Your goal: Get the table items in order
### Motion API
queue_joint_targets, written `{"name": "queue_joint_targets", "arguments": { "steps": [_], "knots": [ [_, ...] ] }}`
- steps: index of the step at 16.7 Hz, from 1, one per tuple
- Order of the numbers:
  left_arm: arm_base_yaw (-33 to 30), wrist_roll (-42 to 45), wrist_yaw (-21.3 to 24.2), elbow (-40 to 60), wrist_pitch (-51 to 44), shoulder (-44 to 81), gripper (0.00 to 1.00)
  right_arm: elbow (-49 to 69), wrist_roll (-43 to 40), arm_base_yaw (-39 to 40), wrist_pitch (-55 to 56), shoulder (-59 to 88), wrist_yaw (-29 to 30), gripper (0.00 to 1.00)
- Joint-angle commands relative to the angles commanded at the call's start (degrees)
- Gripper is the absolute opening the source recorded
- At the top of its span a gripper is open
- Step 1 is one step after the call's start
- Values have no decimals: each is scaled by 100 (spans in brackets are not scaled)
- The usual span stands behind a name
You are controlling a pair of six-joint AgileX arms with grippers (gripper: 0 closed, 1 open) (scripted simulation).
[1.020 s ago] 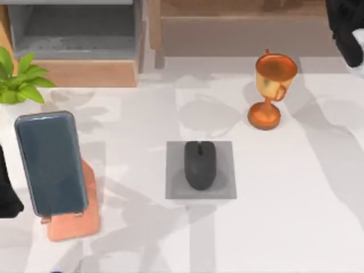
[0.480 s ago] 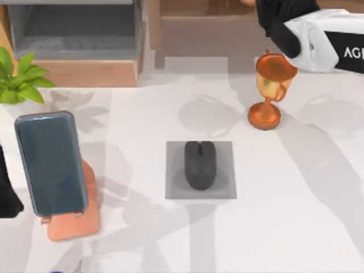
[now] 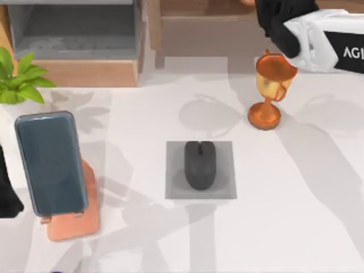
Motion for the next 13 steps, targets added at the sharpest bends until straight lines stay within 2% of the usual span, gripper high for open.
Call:
{"name": "queue_joint_targets", "arguments": {
  "steps": [2, 13],
  "knots": [
    [0, 0, 0, 0, 0, 0, 100, 0, 0, 0, 0, 0, 0, 0],
    [0, 0, 0, 0, 0, 0, 100, 0, 0, 0, 0, 0, 0, 83]
  ]
}}
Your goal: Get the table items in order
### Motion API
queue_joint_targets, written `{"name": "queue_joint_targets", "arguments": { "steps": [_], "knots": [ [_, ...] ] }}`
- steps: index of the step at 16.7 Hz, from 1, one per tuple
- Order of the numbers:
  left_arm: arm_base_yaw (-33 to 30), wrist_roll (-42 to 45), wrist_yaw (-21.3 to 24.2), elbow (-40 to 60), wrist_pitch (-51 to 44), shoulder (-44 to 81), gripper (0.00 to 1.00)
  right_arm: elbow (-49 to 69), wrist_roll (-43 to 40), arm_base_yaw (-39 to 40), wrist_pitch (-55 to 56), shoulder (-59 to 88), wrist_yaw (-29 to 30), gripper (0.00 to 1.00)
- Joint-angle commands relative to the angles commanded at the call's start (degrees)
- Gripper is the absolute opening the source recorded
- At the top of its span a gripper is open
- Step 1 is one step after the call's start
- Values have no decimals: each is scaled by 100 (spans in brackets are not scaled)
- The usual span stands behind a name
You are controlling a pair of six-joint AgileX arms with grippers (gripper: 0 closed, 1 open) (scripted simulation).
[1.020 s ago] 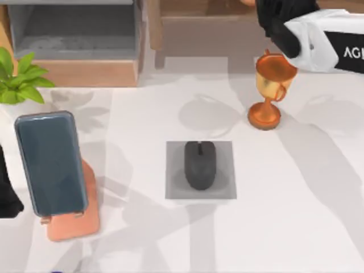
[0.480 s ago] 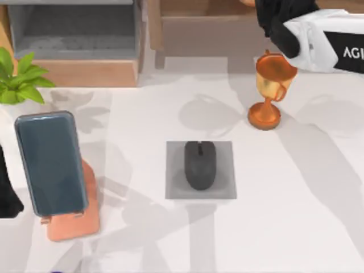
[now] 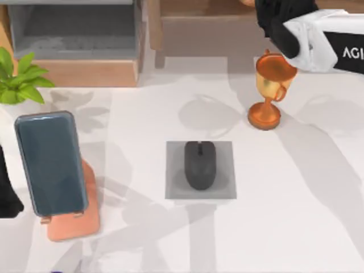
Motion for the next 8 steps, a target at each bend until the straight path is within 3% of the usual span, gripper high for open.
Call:
{"name": "queue_joint_targets", "arguments": {
  "steps": [2, 8],
  "knots": [
    [0, 0, 0, 0, 0, 0, 100, 0, 0, 0, 0, 0, 0, 98],
    [0, 0, 0, 0, 0, 0, 100, 0, 0, 0, 0, 0, 0, 100]
  ]
}}
